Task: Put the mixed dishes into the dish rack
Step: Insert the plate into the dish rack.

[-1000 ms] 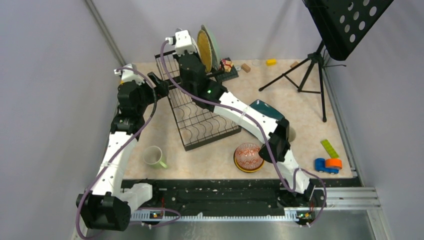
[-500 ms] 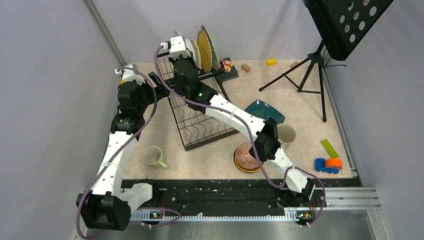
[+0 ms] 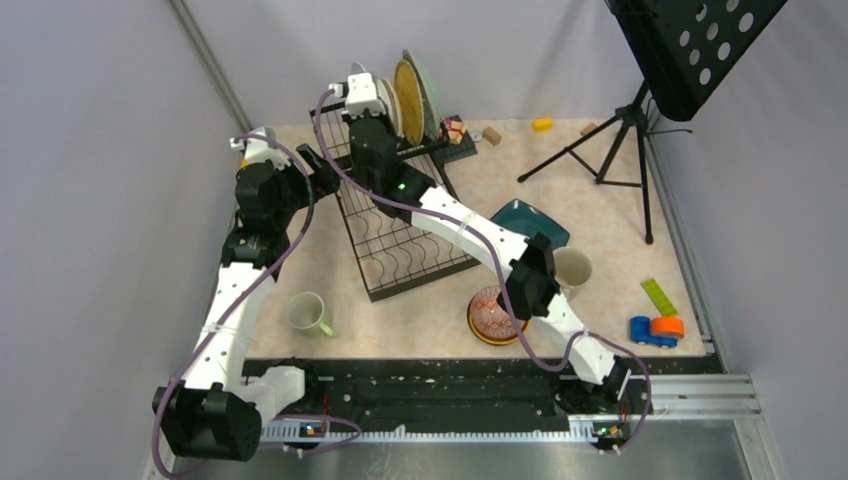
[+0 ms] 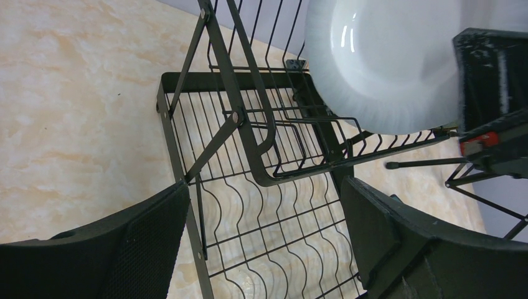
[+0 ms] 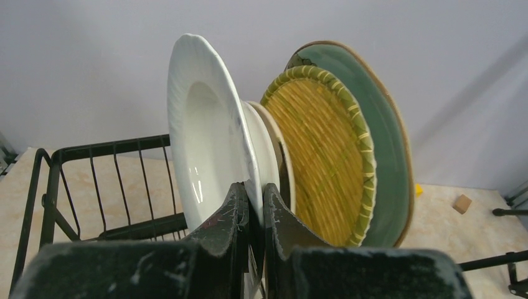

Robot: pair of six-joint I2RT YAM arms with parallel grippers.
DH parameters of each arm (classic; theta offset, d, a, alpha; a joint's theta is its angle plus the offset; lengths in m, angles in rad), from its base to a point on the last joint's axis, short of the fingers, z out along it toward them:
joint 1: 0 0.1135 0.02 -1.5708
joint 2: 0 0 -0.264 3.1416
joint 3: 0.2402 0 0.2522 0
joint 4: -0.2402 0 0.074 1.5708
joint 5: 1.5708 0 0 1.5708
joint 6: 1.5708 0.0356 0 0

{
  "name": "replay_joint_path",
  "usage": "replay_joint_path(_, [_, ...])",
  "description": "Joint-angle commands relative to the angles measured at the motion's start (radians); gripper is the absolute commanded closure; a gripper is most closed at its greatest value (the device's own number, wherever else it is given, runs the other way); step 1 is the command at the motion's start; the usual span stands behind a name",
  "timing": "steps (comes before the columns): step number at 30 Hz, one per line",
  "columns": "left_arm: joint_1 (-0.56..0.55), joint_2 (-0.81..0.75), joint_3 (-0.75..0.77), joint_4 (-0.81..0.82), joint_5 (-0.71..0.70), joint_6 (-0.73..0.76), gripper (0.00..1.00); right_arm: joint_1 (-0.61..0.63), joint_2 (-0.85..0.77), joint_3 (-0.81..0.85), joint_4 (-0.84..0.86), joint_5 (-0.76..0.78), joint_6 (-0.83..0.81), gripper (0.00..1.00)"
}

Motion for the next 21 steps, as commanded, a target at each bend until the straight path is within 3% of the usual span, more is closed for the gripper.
replay_joint_path(1, [0.007, 0.001, 0.001, 0.048, 0.001, 0.0, 0.05, -0.016, 0.006, 0.049, 0.056, -0.031, 0.049, 1.0])
replay_joint_path(13, [0.007, 0.004, -0.001, 0.051, 0.004, -0.002, 0.05, -0.017, 0.024, 0.046, 0.019, -0.044, 0.057, 1.0])
replay_joint_path(21, [0.007, 0.003, -0.001, 0.05, 0.002, 0.001, 0.05, -0.017, -0.053, -0.007, -0.028, -0.124, 0.136, 0.96])
